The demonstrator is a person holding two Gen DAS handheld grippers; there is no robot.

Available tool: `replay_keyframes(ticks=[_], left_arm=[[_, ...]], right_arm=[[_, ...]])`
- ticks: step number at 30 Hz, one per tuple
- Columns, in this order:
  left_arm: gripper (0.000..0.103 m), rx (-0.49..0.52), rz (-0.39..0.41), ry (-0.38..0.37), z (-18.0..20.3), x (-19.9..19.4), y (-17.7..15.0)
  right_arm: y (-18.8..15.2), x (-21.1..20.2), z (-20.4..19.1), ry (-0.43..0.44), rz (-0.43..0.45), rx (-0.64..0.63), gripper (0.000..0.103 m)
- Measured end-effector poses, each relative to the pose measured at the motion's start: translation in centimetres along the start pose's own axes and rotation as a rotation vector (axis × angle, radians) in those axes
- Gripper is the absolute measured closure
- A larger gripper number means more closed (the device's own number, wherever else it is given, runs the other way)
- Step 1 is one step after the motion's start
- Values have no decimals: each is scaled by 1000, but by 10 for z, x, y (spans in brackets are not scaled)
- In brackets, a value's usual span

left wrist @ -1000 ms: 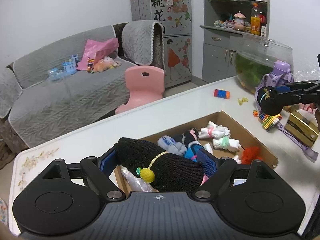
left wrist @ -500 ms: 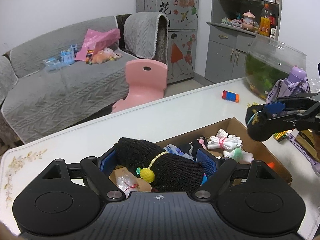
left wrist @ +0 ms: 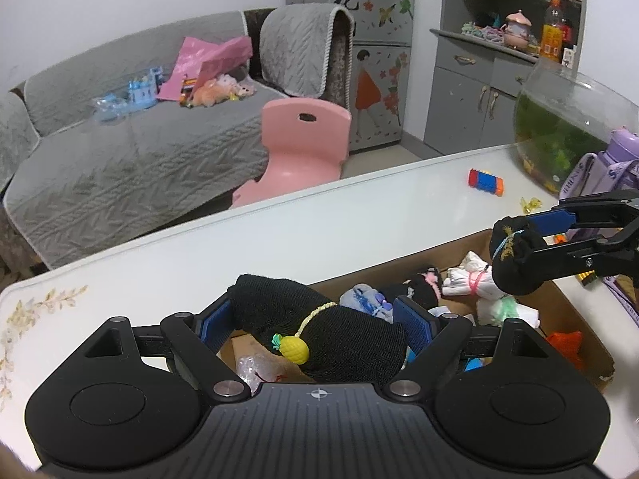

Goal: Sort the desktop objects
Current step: 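Carry both black socks over the box, then lower both black socks into the box and open both tools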

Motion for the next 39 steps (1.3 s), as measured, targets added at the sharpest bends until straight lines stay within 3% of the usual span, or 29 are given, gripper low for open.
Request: replay_keyframes(ticks=[19, 35, 39], left_arm=[[16, -10, -69, 10, -4, 40, -13], [14, 0, -100, -14, -9, 57, -29], [11, 13, -100, -10, -6, 56, -30]], right_arm=[[-5, 42, 6, -13, -91, -4, 39], [-24, 81, -1, -79, -257, -119, 38], [-24, 79, -2, -89, -259, -120, 36]])
Point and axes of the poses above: each gripper's, at about its wrist camera, not at the fingertips, and x roughly the way its jaws point, z to its right, y to its top, the point moved 7 cm from there along x, roughly the way its jaws point, and after that the axes turned 14 degrees about y, right-handed, at the moved point
